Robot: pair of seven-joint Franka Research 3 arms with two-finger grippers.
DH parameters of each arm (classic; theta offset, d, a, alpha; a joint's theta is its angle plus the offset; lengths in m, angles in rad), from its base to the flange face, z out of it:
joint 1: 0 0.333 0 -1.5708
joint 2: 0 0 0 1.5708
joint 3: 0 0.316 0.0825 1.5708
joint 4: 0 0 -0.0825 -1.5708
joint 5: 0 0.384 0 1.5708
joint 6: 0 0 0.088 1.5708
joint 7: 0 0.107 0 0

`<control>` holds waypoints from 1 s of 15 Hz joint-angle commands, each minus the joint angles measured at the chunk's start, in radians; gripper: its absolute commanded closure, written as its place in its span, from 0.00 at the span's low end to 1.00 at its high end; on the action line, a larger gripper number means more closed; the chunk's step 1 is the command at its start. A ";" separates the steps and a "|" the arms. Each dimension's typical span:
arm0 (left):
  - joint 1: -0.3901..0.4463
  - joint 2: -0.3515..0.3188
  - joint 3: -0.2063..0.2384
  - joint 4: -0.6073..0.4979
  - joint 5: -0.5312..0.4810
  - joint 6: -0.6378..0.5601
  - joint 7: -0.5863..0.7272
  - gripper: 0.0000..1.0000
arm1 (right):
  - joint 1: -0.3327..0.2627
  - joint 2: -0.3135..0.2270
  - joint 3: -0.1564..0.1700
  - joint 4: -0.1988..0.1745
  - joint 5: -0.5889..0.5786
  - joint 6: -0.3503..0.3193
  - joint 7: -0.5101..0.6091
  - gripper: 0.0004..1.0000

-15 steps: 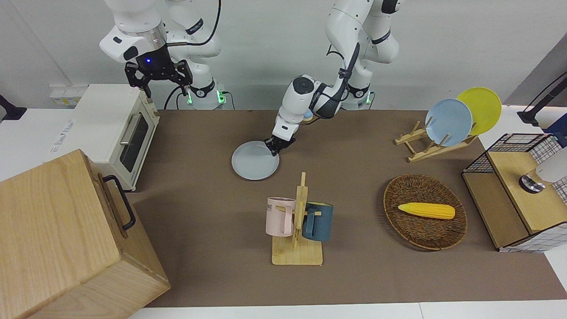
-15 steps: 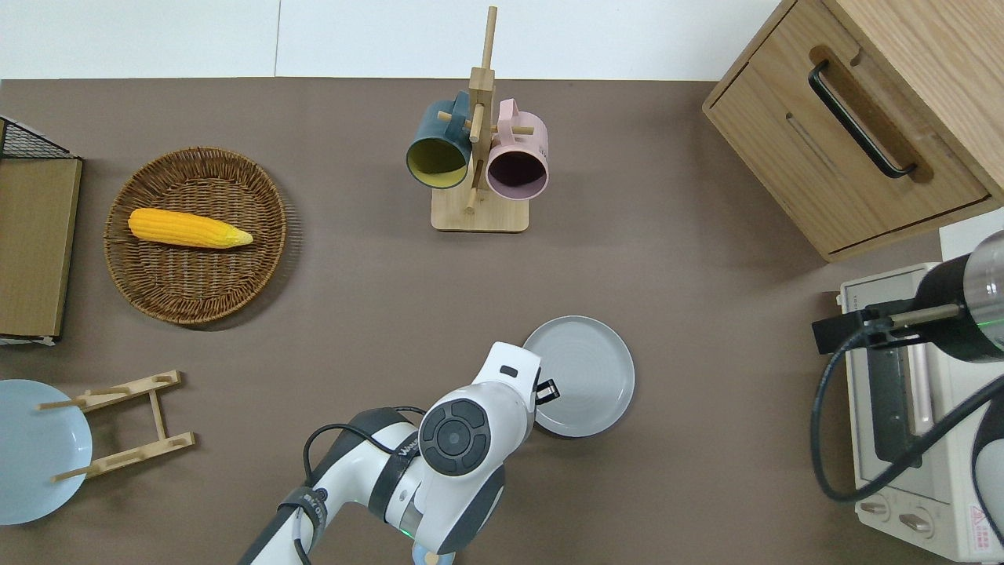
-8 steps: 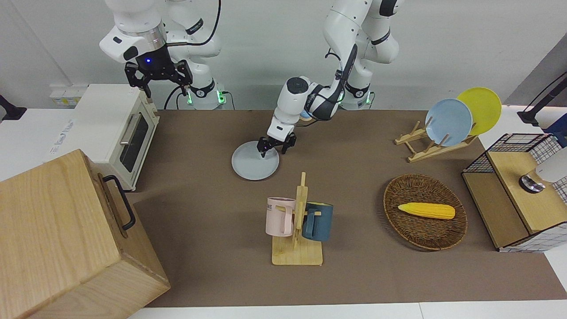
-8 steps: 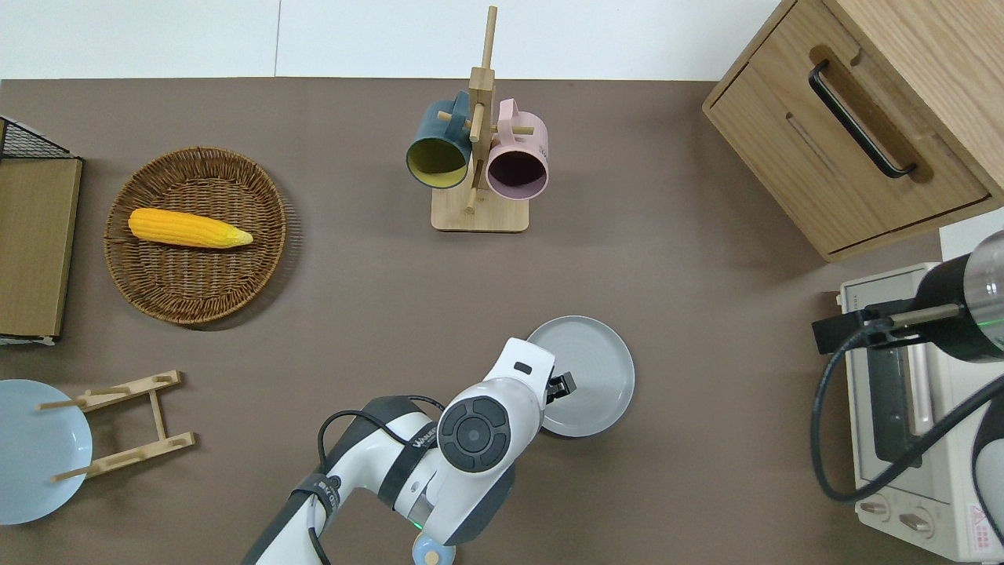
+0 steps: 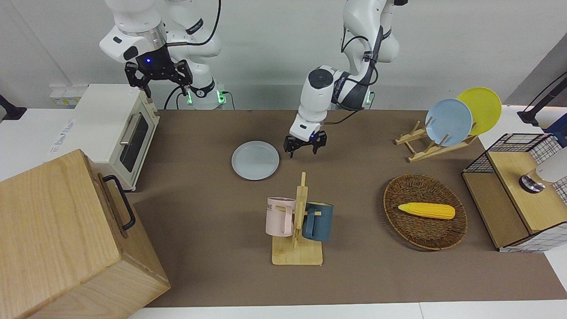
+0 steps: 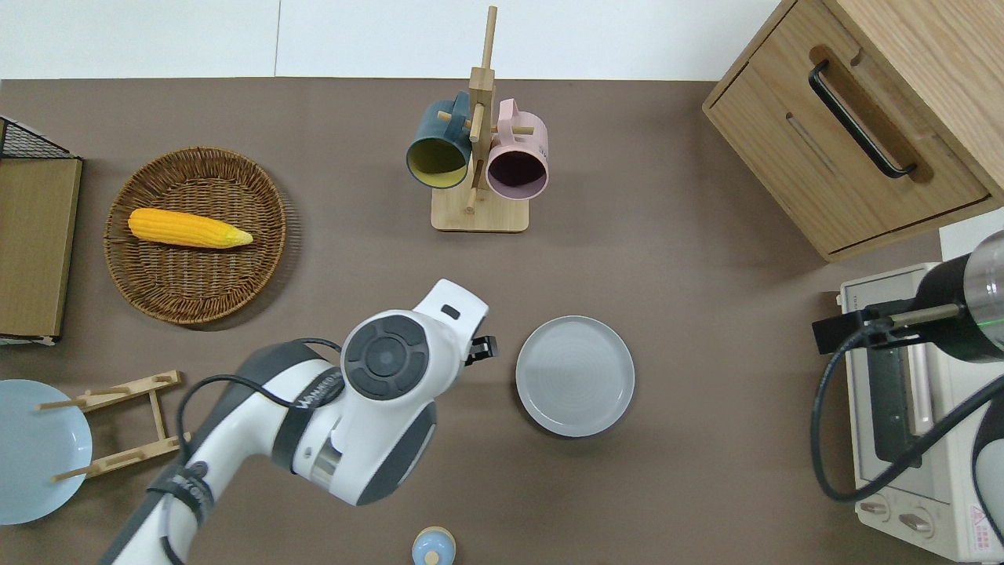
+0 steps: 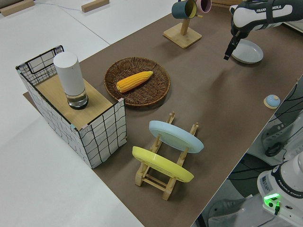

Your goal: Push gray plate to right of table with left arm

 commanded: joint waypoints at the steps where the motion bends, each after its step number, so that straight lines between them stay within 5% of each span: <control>1: 0.153 -0.087 -0.005 -0.011 0.019 -0.160 0.240 0.01 | -0.008 -0.010 0.005 -0.004 -0.001 -0.012 -0.008 0.00; 5: 0.333 -0.162 -0.005 -0.006 0.020 -0.237 0.440 0.01 | -0.008 -0.010 0.005 -0.004 0.001 -0.012 -0.008 0.00; 15: 0.416 -0.250 0.078 0.222 0.028 -0.599 0.566 0.01 | -0.008 -0.010 0.005 -0.004 -0.001 -0.012 -0.008 0.00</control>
